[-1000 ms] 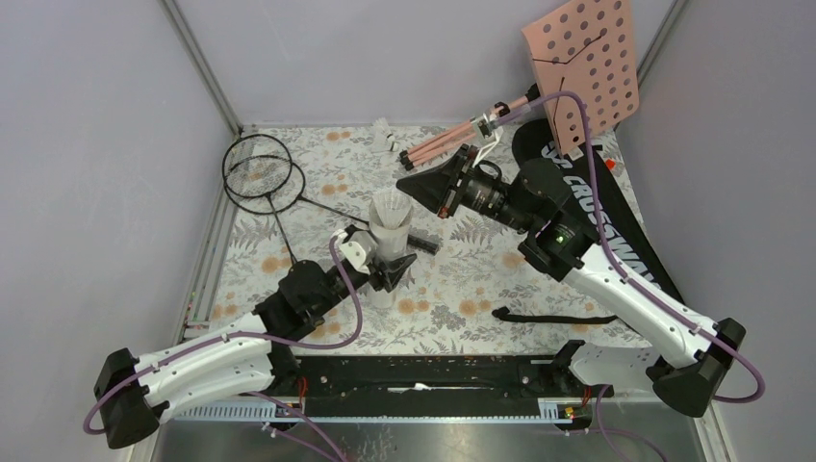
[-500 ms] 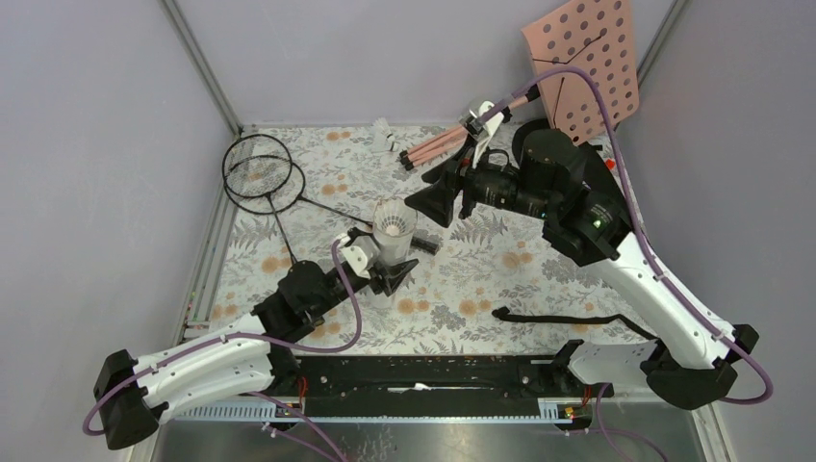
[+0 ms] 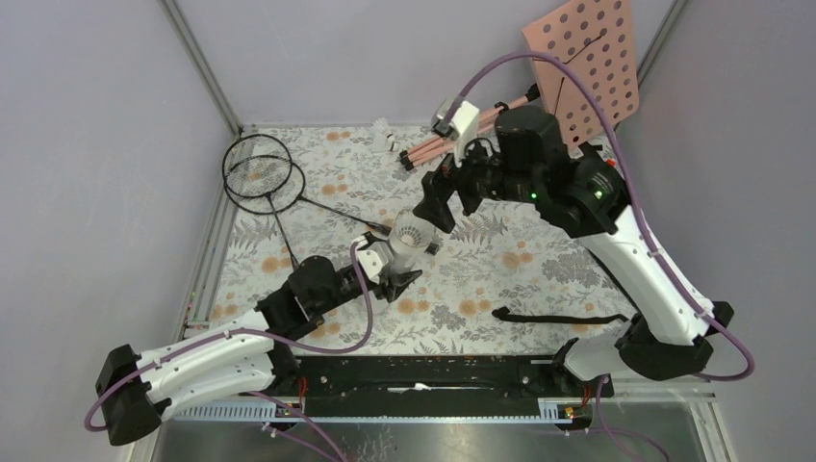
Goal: Pack up the badminton gear
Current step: Place the shuttlecock at the shuttle tube.
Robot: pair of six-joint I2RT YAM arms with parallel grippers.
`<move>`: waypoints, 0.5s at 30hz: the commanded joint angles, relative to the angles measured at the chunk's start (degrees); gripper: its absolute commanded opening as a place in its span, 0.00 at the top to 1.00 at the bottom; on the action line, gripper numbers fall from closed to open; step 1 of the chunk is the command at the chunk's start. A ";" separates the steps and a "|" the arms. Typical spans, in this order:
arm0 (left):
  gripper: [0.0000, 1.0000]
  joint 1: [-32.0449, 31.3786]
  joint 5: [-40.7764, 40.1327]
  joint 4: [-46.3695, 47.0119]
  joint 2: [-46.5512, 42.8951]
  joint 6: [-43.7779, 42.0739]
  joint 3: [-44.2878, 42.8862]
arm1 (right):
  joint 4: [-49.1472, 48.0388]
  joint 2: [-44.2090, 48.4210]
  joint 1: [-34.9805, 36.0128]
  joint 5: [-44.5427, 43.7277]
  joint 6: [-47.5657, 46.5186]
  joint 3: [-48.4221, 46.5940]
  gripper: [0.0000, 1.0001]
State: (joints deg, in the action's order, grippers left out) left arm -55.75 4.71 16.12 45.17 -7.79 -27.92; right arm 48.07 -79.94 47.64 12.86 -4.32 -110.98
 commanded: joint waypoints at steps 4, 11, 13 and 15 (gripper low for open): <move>0.50 0.02 3.16 2.92 0.71 -1.01 -4.57 | 10.87 -5.27 4.06 -11.14 -7.51 -1.78 0.00; 0.50 0.01 4.94 3.48 0.58 -1.15 -4.68 | 10.13 -8.41 7.61 -19.32 -9.45 -0.05 0.01; 0.50 -0.02 5.11 3.55 0.47 -1.17 -4.53 | 11.46 -0.51 7.96 -15.05 -10.64 0.28 0.01; 0.50 0.02 5.25 3.74 0.37 -1.26 -4.40 | 13.27 -8.75 8.00 -8.84 -11.58 -0.39 0.00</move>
State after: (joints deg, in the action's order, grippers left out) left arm -55.75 7.35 12.86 46.50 -9.34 -28.73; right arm 57.21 -86.54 54.92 -0.80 -11.77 -110.96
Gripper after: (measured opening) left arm 0.610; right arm 0.993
